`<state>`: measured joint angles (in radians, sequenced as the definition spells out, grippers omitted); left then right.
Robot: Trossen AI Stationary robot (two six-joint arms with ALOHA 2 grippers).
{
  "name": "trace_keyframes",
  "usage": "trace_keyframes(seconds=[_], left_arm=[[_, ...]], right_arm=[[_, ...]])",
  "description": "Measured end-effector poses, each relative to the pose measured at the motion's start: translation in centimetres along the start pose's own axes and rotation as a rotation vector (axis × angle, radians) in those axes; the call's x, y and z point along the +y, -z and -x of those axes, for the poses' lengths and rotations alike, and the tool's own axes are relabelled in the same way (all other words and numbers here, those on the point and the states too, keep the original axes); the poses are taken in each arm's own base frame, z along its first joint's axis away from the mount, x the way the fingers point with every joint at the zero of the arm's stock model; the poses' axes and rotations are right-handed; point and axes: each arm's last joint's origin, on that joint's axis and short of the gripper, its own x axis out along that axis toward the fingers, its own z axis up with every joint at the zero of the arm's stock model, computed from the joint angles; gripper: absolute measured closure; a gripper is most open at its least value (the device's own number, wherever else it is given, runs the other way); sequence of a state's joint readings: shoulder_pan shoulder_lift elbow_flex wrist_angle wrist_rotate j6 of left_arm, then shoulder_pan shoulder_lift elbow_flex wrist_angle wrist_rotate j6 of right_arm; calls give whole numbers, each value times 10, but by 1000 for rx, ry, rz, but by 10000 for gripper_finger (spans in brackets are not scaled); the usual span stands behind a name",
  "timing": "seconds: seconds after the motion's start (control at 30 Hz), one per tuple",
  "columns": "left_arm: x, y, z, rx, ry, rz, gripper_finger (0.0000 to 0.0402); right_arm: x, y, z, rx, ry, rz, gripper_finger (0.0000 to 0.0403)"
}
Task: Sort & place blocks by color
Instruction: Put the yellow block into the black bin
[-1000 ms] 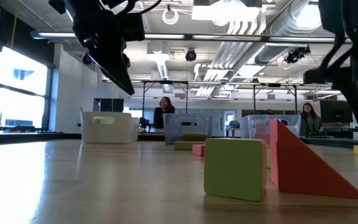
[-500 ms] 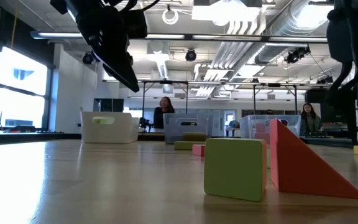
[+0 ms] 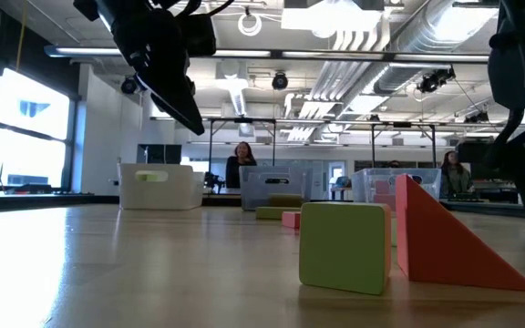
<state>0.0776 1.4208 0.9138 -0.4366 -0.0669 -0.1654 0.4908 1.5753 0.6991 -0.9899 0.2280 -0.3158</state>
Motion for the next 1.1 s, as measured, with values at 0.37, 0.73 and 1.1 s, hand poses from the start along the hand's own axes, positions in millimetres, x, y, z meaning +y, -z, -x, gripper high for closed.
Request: trace_keyframes(seconds=[0.37,0.73,1.1], left_arm=[[0,0,0,-1,0,7,183],[1,-5,0,-57,-27,279,183],[-2,-24,3,-255,50,481,183]], right_arm=[[-6,2,-1,14,50,-104,329],[-27,-6,19,-27,165,-260,328],[-61,-13,50,-125,305,-491,327]])
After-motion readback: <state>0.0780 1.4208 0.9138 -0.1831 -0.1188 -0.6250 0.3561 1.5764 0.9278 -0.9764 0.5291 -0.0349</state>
